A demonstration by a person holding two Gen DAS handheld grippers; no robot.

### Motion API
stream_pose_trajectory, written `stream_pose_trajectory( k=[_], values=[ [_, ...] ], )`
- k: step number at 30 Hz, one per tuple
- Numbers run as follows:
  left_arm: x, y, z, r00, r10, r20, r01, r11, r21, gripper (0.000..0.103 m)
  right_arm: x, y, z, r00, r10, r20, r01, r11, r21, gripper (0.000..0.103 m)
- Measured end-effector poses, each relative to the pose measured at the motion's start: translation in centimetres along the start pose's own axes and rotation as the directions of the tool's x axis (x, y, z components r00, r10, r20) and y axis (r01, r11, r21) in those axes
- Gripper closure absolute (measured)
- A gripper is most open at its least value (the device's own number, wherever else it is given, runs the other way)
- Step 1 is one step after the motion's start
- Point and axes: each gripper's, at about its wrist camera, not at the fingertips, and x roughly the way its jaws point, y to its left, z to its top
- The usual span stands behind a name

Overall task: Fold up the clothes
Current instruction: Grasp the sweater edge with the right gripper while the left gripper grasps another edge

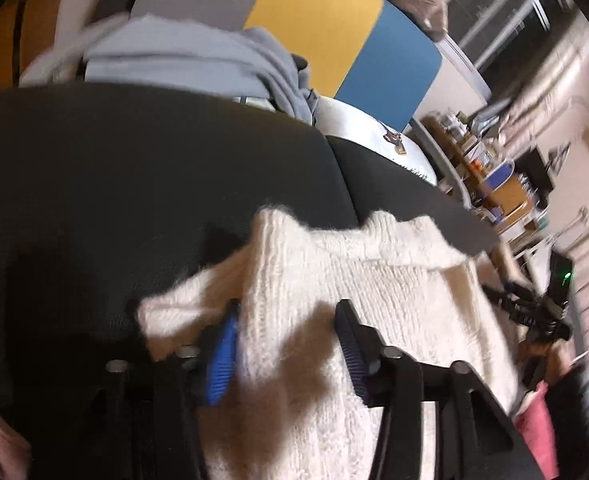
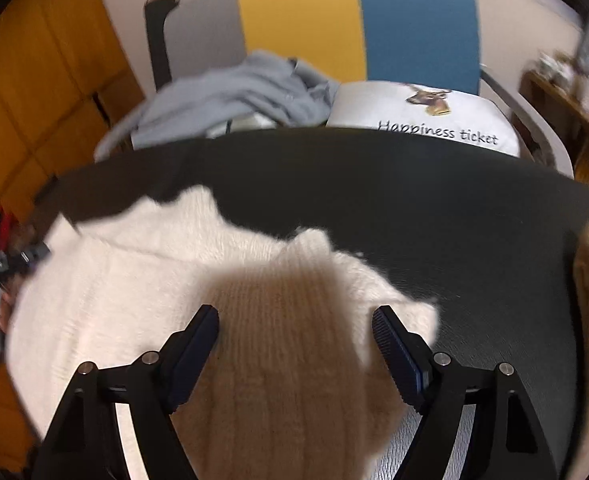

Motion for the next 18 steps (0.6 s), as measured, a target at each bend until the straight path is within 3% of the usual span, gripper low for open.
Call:
stream_pose_trajectory(
  k=[1, 2, 3, 4, 6, 9, 11, 14, 18],
  values=[
    [-0.4, 0.0, -0.1, 1.0, -0.002, 0.019, 0.002, 1.0, -0.008, 0.096, 0.4, 0.5, -0.2, 1.0, -0.029, 0.001, 0.029, 0.999, -0.034, 0.04],
    [-0.8, 0.0, -0.2, 0.999, -0.006, 0.039, 0.007, 1.0, -0.02, 0.097, 0.7, 1.2, -0.3, 0.997, -0.073, 0.008, 0.073, 0.994, -0.077, 0.055],
    [-1.2, 0.0, -0.3, 0.998, -0.01, 0.059, 0.012, 0.999, -0.032, 0.097, 0.7, 1.9, -0.4, 0.993, -0.115, 0.015, 0.116, 0.986, -0.118, 0.084],
    [-1.7, 0.0, -0.4, 0.997, -0.013, 0.079, 0.017, 0.999, -0.044, 0.097, 0.7, 2.6, -0.5, 0.988, -0.15, 0.026, 0.152, 0.977, -0.152, 0.095],
    [-4.0, 0.3, -0.9, 0.987, -0.041, 0.155, 0.053, 0.996, -0.072, 0.097, -0.2, 4.0, -0.9, 0.977, -0.207, 0.06, 0.215, 0.953, -0.214, 0.095],
    [-6.0, 1.0, -1.1, 0.972, -0.058, 0.227, 0.086, 0.99, -0.114, 0.097, -2.9, 3.9, -0.4, 0.965, -0.225, 0.137, 0.248, 0.95, -0.188, 0.095],
    [-5.6, 1.2, -1.1, 0.975, -0.037, 0.22, 0.066, 0.99, -0.126, 0.097, -3.9, 2.8, 0.3, 0.965, -0.213, 0.155, 0.234, 0.964, -0.126, 0.096],
    [-3.4, 1.8, -0.9, 0.986, -0.007, 0.167, 0.032, 0.989, -0.147, 0.097, -2.8, 1.3, 0.5, 0.972, -0.198, 0.123, 0.209, 0.975, -0.077, 0.096],
    [-3.0, 1.8, -1.1, 0.987, 0.034, 0.154, -0.009, 0.987, -0.159, 0.097, -0.1, 0.4, -0.2, 0.979, -0.195, 0.062, 0.197, 0.98, -0.029, 0.095]
  ],
)
